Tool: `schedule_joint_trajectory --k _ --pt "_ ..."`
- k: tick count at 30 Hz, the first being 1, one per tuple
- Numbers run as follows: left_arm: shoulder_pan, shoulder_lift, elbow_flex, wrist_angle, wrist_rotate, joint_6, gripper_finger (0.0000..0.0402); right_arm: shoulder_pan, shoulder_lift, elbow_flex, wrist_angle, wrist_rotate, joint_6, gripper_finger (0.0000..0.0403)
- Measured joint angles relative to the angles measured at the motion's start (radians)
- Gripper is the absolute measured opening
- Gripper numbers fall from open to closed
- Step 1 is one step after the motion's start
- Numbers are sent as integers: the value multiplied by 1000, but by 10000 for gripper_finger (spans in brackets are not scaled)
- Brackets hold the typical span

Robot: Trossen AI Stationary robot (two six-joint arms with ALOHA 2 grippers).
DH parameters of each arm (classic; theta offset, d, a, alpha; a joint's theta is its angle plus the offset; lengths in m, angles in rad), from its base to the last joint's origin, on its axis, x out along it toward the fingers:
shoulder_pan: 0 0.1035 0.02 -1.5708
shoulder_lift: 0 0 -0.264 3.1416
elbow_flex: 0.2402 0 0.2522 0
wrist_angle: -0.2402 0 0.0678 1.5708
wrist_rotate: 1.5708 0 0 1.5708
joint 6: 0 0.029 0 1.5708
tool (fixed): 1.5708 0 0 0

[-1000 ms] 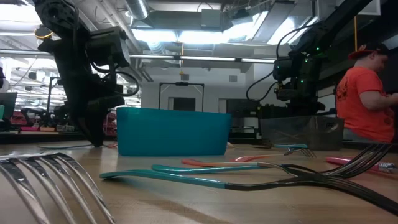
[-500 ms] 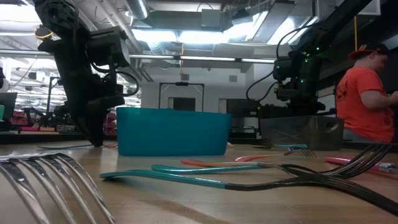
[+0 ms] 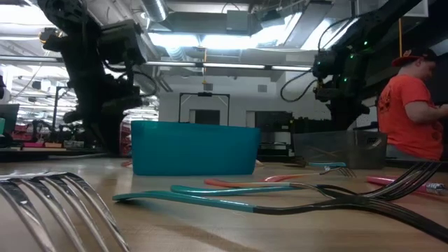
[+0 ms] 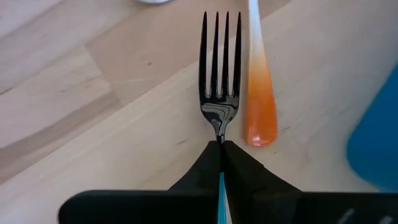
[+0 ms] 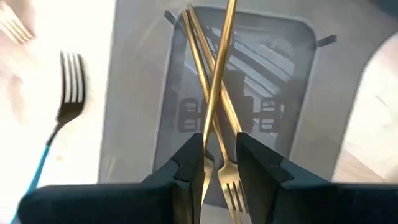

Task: Sort silverware by color (type)
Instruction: Put the top left blue fork into the dark blue bin

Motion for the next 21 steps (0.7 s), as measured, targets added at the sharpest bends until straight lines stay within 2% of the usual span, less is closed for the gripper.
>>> schedule_joint_trajectory --k 7,13,18,21 --pt "0 -97 1 -1 -44 7 0 0 -138 0 -6 -5 0 85" --pt "0 -210 2 5 -83 8 0 0 -235 0 -6 -59 0 85" --pt "0 -299 2 50 -117 8 0 1 -277 0 -5 -108 1 85" --pt "0 -332 2 130 -129 29 0 1 -280 0 -4 -141 9 85"
